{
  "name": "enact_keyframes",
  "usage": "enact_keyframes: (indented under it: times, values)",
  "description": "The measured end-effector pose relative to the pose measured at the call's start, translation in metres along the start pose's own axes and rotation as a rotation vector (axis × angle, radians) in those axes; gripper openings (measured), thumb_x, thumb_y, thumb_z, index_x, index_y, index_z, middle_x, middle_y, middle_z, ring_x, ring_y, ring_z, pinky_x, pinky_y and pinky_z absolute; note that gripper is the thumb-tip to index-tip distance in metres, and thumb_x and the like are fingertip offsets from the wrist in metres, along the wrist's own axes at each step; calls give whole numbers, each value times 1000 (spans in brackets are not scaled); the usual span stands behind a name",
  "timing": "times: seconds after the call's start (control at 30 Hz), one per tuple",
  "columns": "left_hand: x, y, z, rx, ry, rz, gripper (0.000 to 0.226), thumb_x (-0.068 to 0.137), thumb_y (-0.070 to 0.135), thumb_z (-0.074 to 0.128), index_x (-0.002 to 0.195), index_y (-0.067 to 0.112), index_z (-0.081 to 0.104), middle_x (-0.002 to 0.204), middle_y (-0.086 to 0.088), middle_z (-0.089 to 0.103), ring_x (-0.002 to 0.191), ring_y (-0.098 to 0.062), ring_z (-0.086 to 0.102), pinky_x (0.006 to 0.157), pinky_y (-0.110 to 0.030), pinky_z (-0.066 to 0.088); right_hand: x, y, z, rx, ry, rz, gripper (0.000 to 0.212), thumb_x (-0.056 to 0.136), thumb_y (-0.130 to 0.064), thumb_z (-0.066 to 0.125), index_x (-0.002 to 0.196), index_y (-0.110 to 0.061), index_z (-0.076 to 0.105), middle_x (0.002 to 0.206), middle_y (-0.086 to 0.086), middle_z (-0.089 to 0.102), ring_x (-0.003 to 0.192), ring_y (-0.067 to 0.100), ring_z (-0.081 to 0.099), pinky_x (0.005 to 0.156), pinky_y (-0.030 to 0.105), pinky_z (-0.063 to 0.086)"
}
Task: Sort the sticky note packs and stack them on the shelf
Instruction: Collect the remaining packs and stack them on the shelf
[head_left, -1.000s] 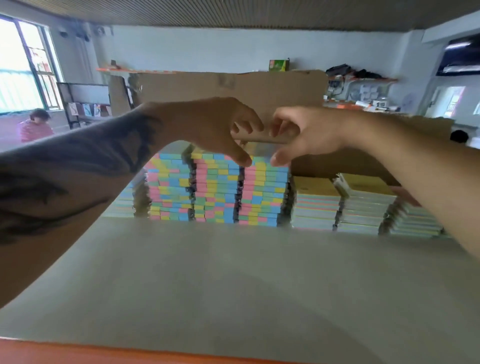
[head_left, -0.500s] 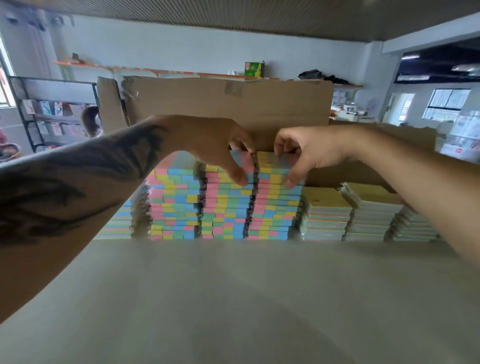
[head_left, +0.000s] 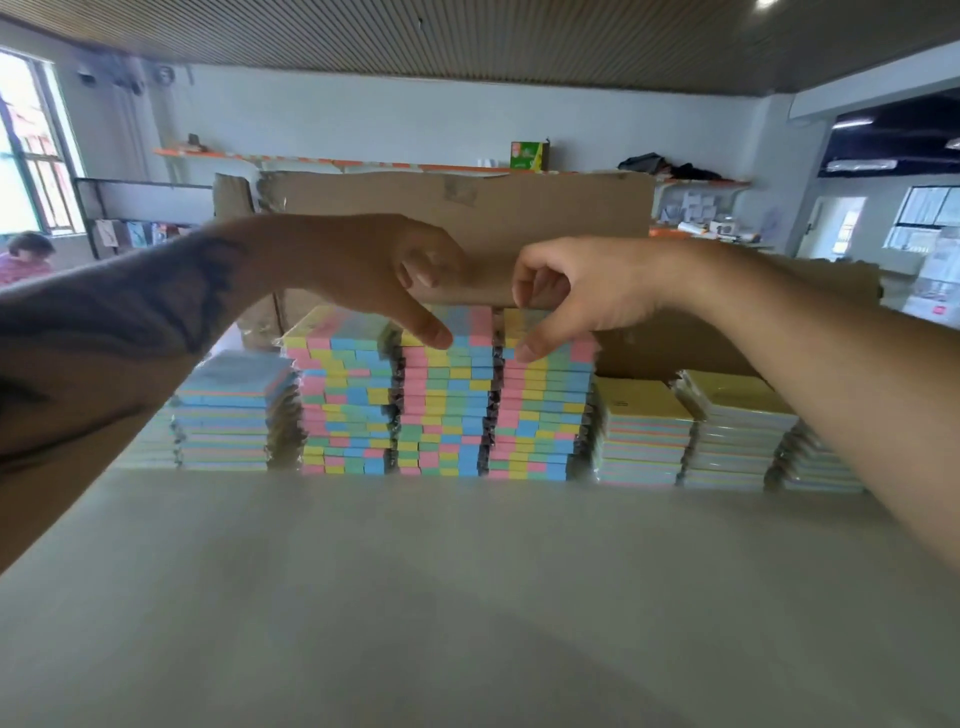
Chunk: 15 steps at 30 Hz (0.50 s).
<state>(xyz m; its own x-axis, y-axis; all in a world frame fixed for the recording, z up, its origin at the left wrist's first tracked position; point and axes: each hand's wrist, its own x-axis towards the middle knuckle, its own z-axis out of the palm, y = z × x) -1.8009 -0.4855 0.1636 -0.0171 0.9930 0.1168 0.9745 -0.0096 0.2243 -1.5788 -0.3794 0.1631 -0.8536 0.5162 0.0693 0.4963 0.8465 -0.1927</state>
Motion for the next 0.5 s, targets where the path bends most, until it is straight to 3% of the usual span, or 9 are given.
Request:
enact_keyframes:
  times: [0.1,0.2,0.3,0.37,0.43,0.5]
  values:
    - [-19,-16,-9,12,-18,-58,81,50,69,84,123,53,52,123,18,61,117,-13,59,105,-38,46,6,-13,-1,-7,49,-61,49,73,-55,85,109,-33,59,112,-17,56,109,11,59,89,36,52]
    - [-32,-36,-16,30,-58,-135,94,33,86,81,118,59,50,123,25,59,119,-11,58,107,-39,46,19,-27,0,20,74,-89,46,77,-55,84,110,-35,60,114,-18,58,109,8,59,96,40,52]
    - [-35,-56,-19,84,-93,-171,112,34,83,83,136,47,50,125,24,58,122,-13,57,110,-39,44,35,-42,6,16,63,-93,47,75,-56,84,110,-37,60,115,-19,58,109,7,59,98,41,52]
    - [-34,-64,-20,97,-110,-173,113,40,74,84,142,39,50,127,21,58,123,-14,56,110,-37,43,46,-51,10,10,38,-82,49,73,-56,85,110,-36,60,114,-18,59,109,9,61,99,40,52]
    - [-32,-68,-19,109,-145,-162,112,43,70,83,145,34,49,131,18,58,123,-12,55,106,-30,42,54,-59,12,5,0,-51,53,70,-52,88,112,-33,61,113,-17,60,108,11,62,95,37,53]
    - [-27,-70,-18,111,-187,-132,110,46,71,81,144,31,51,131,19,59,121,-10,56,105,-27,41,60,-65,14,-2,-58,-17,53,70,-46,90,112,-32,60,114,-14,60,98,9,63,80,31,53]
